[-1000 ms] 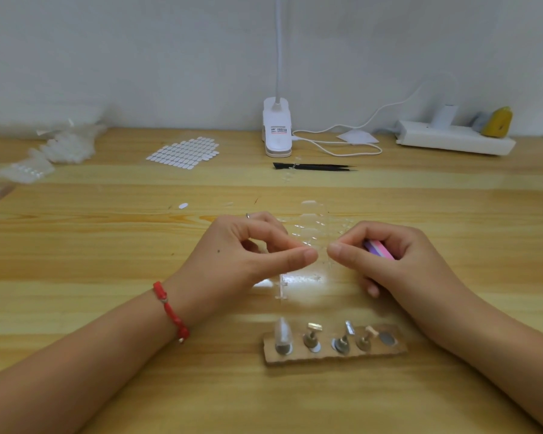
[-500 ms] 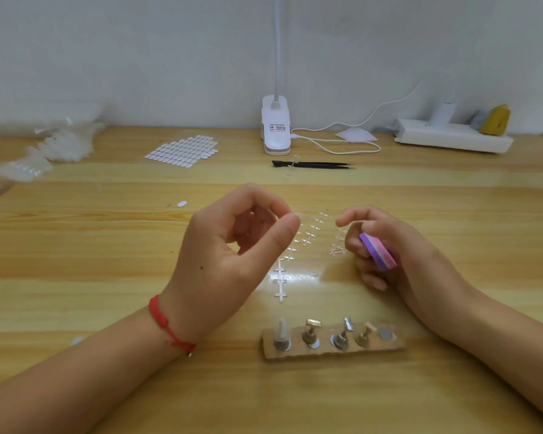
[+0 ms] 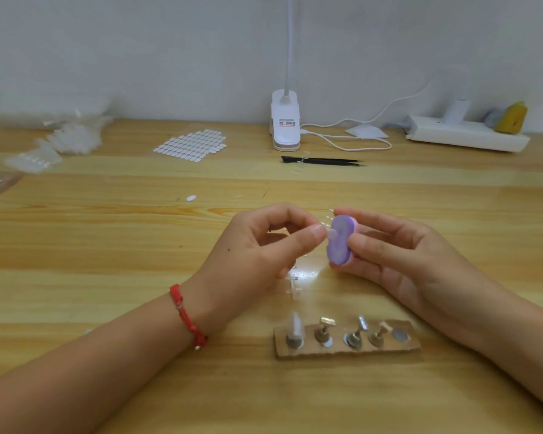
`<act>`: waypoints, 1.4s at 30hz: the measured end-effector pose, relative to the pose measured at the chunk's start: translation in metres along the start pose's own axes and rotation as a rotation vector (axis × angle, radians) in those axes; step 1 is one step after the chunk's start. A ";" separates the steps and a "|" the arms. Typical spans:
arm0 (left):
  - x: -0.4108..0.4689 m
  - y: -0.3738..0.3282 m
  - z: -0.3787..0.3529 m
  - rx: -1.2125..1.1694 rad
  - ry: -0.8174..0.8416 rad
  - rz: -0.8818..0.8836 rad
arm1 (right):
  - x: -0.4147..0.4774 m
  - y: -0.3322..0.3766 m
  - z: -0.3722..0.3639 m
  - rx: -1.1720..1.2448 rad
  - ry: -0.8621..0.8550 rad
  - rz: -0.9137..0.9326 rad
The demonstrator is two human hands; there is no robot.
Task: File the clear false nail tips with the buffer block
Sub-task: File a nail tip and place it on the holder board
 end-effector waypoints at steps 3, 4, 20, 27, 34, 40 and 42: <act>0.001 0.002 0.004 0.046 -0.048 -0.001 | -0.002 0.000 -0.001 -0.053 0.003 -0.001; 0.000 0.002 0.005 0.091 -0.074 -0.024 | -0.002 0.000 -0.002 -0.077 0.002 -0.004; 0.001 -0.002 -0.001 0.463 -0.085 -0.074 | -0.003 0.002 -0.002 -0.068 -0.058 -0.004; 0.001 -0.002 0.000 0.421 -0.085 -0.081 | -0.003 0.001 -0.003 -0.110 -0.048 -0.006; 0.001 -0.002 0.002 0.374 -0.081 -0.071 | -0.003 -0.001 -0.006 -0.171 -0.008 -0.038; 0.001 -0.003 0.002 0.343 -0.077 -0.072 | -0.003 -0.001 -0.008 -0.182 0.007 -0.043; 0.001 -0.001 -0.001 0.359 -0.036 -0.062 | -0.003 0.000 -0.004 -0.157 -0.043 -0.015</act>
Point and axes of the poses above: each hand's wrist, its own x-axis towards the middle knuckle, its own z-axis out of the back of the hand, y = z × x, the point moved 5 cm from there along x, towards the middle knuckle, and after that the axes turned 11 degrees about y, right-handed, at the moved point
